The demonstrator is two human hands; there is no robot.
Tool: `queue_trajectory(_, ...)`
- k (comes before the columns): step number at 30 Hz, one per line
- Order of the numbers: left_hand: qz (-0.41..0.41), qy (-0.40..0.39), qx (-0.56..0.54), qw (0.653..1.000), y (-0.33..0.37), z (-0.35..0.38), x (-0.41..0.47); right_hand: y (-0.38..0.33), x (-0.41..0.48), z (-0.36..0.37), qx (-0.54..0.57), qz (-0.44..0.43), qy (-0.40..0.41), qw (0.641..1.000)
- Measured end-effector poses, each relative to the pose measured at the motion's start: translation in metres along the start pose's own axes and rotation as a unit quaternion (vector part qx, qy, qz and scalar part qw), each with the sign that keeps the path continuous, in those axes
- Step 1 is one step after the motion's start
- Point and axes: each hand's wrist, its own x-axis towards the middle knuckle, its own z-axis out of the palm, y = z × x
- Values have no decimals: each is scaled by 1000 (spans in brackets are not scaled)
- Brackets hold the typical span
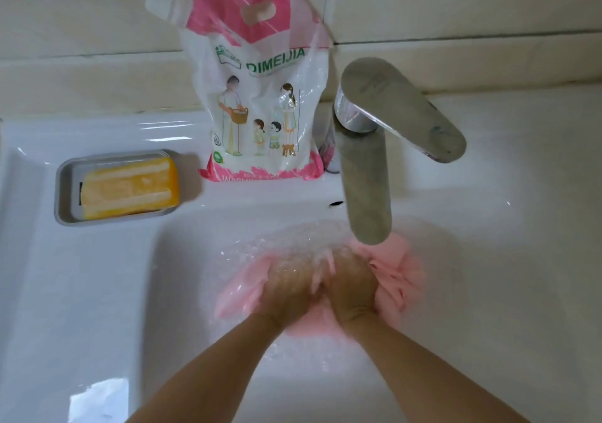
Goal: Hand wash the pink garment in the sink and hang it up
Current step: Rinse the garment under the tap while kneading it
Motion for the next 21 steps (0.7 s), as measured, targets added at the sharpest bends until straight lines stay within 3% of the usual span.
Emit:
queue_trajectory(4, -82, -152, -13, 985, 0, -22, 16, -11, 11, -9, 16, 130, -55, 990)
queue_trajectory(6, -108, -85, -116, 984, -2, -28, 15, -10, 12, -15, 82, 228, -92, 966)
queue_trajectory(8, -132, -55, -211, 967, 0, -52, 6, -2, 8, -28, 155, 255, -93, 950)
queue_trajectory(12, -208, -14, -376, 903, 9, -90, -29, 9, -17, -78, 280, 193, -115, 933)
queue_trajectory(14, -197, 10, -290, 936, 9, -94, -37, 14, -27, -98, 192, 95, -80, 974)
queue_trajectory(16, -150, -33, -157, 976, 11, -81, -44, 20, -37, -96, 75, -20, -59, 995)
queue_trajectory(19, -109, -80, -91, 987, 28, -46, -55, 24, -49, -71, -6, -51, -160, 986)
queue_trajectory(21, -123, -95, -97, 983, 39, -33, -56, 24, -55, -53, -34, -70, -184, 980)
